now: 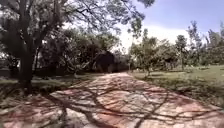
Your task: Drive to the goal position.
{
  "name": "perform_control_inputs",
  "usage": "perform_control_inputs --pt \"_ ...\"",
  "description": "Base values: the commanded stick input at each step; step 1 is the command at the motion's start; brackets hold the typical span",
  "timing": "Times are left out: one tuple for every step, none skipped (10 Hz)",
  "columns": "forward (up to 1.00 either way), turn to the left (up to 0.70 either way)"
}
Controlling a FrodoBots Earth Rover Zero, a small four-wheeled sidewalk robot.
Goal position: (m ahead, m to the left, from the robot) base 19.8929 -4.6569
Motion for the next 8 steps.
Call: perform_control_inputs --pt "0.7 0.0" --pt "0.7 0.0" --pt "0.7 0.0" --pt "0.7 0.0" --pt "0.7 0.0" --pt "0.7 0.0" --pt "0.7 0.0" --pt "0.7 0.0"
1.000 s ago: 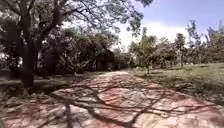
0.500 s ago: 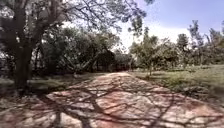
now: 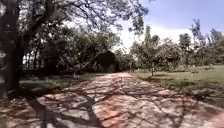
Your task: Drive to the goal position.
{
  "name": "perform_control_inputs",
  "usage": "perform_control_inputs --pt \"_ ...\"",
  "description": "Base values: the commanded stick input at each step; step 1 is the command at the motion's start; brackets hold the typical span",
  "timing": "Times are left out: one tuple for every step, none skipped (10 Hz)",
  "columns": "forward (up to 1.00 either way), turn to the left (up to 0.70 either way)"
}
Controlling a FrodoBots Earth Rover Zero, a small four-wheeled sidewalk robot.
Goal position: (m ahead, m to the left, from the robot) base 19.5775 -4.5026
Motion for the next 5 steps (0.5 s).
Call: perform_control_inputs --pt "0.7 -0.06" --pt "0.7 -0.23" --pt "0.7 -0.35" --pt "0.7 -0.35" --pt "0.7 -0.35"
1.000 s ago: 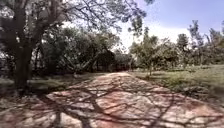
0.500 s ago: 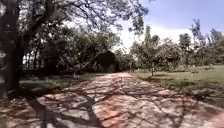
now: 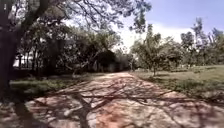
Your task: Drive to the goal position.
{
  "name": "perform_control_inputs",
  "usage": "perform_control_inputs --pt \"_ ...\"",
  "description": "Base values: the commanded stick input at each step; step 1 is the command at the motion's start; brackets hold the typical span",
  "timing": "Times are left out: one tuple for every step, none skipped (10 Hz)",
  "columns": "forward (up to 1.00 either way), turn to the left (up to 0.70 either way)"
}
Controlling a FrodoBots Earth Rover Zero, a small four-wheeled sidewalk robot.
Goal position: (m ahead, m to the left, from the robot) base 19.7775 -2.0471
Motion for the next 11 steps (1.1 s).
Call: perform_control_inputs --pt "0.7 -0.35" --pt "0.7 -0.27" --pt "0.7 -0.09" --pt "0.7 0.0" --pt "0.7 0.0" --pt "0.7 0.0" --pt "0.7 0.0" --pt "0.7 0.0" --pt "0.7 0.0" --pt "0.7 0.0" --pt "0.7 0.0"
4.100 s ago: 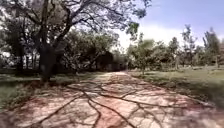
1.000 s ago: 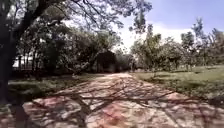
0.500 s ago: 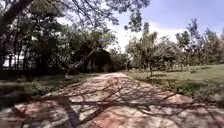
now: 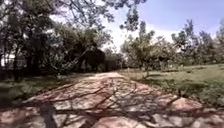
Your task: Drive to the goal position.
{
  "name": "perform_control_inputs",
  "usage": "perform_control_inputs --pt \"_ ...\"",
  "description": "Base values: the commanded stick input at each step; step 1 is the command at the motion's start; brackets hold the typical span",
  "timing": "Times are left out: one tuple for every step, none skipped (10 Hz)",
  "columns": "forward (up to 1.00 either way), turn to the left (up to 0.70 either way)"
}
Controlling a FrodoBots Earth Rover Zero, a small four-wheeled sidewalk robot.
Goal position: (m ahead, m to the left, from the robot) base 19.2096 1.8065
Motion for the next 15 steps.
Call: perform_control_inputs --pt "0.7 0.0" --pt "0.7 0.0" --pt "0.7 0.0" --pt "0.7 0.0" --pt "0.7 0.0" --pt "0.7 0.0" --pt "0.7 0.0" --pt "0.7 0.0" --pt "0.7 0.0" --pt "0.7 0.07" --pt "0.7 0.1" --pt "0.7 0.12" --pt "0.7 0.12" --pt "0.7 0.35" --pt "0.7 0.35"
